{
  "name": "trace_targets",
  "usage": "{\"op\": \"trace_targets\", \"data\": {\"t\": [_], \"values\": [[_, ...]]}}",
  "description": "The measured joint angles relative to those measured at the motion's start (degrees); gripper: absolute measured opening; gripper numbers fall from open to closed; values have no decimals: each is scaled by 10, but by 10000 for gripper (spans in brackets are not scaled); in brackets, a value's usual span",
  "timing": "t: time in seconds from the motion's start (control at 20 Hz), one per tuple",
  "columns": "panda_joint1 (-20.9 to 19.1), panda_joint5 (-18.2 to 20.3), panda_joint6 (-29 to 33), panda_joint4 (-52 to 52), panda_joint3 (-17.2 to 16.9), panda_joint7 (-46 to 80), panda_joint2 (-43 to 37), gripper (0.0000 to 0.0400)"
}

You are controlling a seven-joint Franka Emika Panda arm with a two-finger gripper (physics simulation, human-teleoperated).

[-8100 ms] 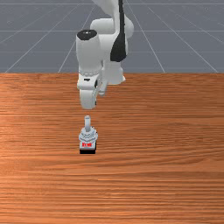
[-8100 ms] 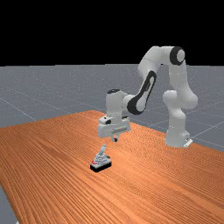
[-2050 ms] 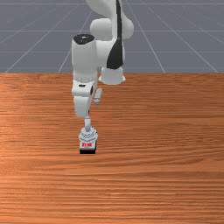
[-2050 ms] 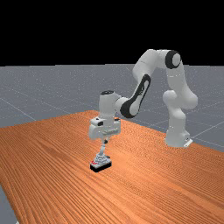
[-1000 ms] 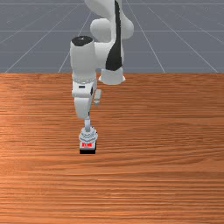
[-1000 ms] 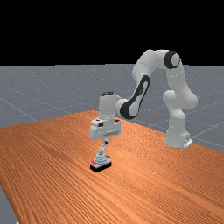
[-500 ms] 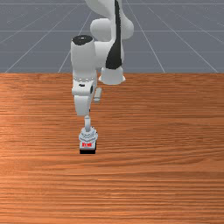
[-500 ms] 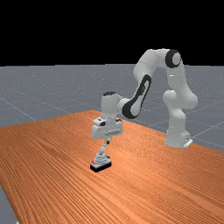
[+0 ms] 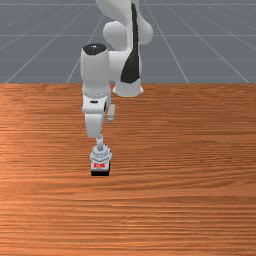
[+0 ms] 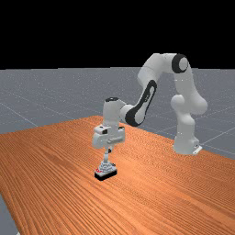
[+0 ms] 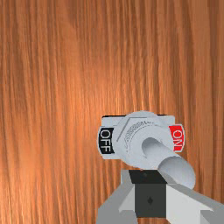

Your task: Turn on the trigger

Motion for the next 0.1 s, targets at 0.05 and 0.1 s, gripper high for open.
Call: {"op": "trace_targets", "data": {"t": [0.05,0.1], "values": [[0,1,-8,17,1,-1,8,0],[-1,1,-18,38,4,-7,18,0]]}}
